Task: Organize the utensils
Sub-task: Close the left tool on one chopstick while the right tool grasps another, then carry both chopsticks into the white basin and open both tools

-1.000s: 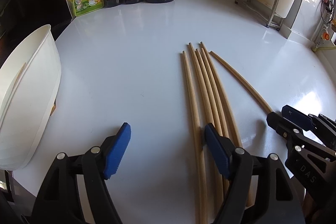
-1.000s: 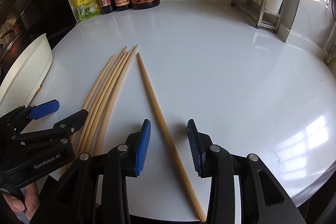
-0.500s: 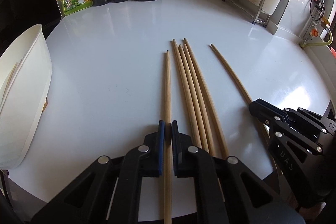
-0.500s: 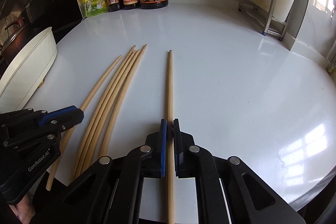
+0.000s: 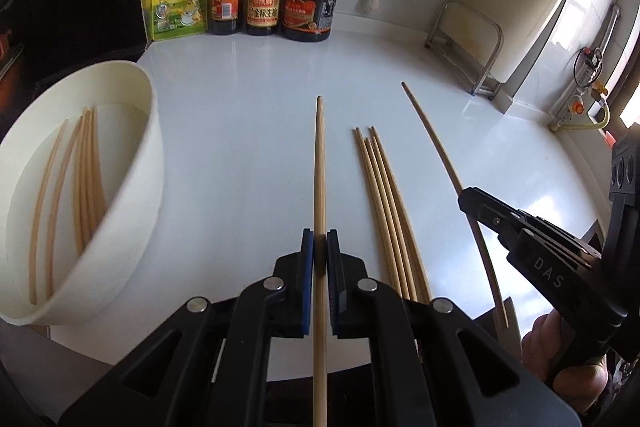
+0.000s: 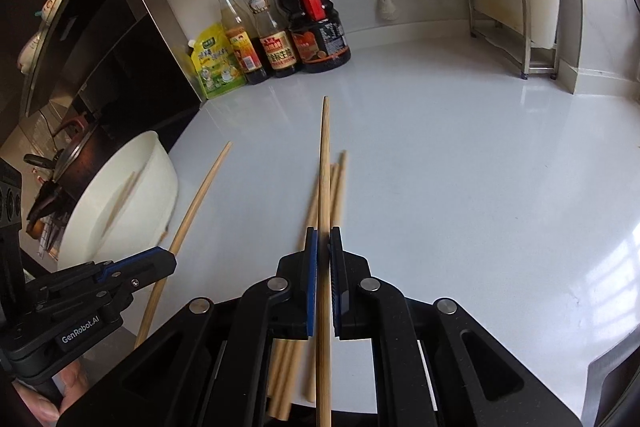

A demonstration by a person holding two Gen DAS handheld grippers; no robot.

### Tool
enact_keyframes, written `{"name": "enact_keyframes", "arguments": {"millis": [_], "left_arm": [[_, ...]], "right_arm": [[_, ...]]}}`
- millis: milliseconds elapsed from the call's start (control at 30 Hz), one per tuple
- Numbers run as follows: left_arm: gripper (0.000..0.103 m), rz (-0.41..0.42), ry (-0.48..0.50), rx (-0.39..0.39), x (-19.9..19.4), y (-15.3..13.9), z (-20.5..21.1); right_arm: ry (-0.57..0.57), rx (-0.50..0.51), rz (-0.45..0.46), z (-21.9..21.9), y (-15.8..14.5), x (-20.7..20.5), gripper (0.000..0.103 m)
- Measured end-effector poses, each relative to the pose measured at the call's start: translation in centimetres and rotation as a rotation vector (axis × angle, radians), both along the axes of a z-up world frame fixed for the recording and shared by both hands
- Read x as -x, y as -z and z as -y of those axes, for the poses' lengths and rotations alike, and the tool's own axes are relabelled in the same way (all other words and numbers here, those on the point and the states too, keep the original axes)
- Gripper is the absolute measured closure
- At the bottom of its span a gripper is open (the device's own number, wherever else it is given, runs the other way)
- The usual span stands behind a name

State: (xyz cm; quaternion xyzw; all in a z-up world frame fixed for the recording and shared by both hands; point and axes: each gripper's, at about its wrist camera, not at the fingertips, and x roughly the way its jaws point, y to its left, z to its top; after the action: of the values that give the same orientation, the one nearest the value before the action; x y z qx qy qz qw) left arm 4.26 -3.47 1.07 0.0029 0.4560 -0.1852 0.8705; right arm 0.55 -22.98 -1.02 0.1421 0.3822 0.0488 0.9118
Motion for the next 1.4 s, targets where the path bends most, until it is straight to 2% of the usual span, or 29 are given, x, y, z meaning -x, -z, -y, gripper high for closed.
{"name": "enact_keyframes", "arguments": {"millis": [100,333,567,767,1067,1133,1167,1200,1267,1400], "left_arm": [[0.096,0.031,-0.019,0.022,-0.5,-2.4,-2.3],[0.096,0.115,-0.132,-0.015,-2.7,-5.6,-10.4],[0.096,0.114,-0.269,-0.007,-5.6,-5.0,-18.3],[0.096,0.079,-0.346,-0.001,-7.5,-3.0,-22.1],[0.095,0.011,-0.377,-0.011,-8.8,-0.4,-23.8],[0.088,0.003,-0.391,-0.002,-8.7,-0.2,-24.2],[0.08,0.005,-0.396,0.001,-8.6,-0.2,-24.3],[0.077,0.01,-0.4,0.0,-8.5,-0.2,-24.4],[0.068,0.019,-0.408,-0.002,-8.2,-0.3,-24.5],[0.064,0.028,-0.411,0.002,-7.6,-0.6,-24.7]], "right_arm": [[-0.031,-0.05,0.027,-2.6,-1.7,-1.1,0.097],[-0.141,-0.113,0.04,-9.8,-4.1,-5.1,0.097],[-0.277,-0.072,0.005,-18.8,-4.3,-9.4,0.097],[-0.349,-0.04,-0.065,-24.3,-2.6,-12.0,0.097],[-0.379,-0.015,-0.135,-27.2,-0.2,-14.1,0.097],[-0.381,-0.011,-0.133,-27.2,-0.1,-14.0,0.096],[-0.378,-0.01,-0.128,-27.0,-0.2,-13.9,0.093],[-0.374,-0.008,-0.122,-26.8,-0.3,-13.7,0.09],[-0.365,-0.001,-0.111,-26.5,-0.5,-13.4,0.09],[-0.358,-0.002,-0.098,-26.0,-0.9,-12.8,0.09]]}}
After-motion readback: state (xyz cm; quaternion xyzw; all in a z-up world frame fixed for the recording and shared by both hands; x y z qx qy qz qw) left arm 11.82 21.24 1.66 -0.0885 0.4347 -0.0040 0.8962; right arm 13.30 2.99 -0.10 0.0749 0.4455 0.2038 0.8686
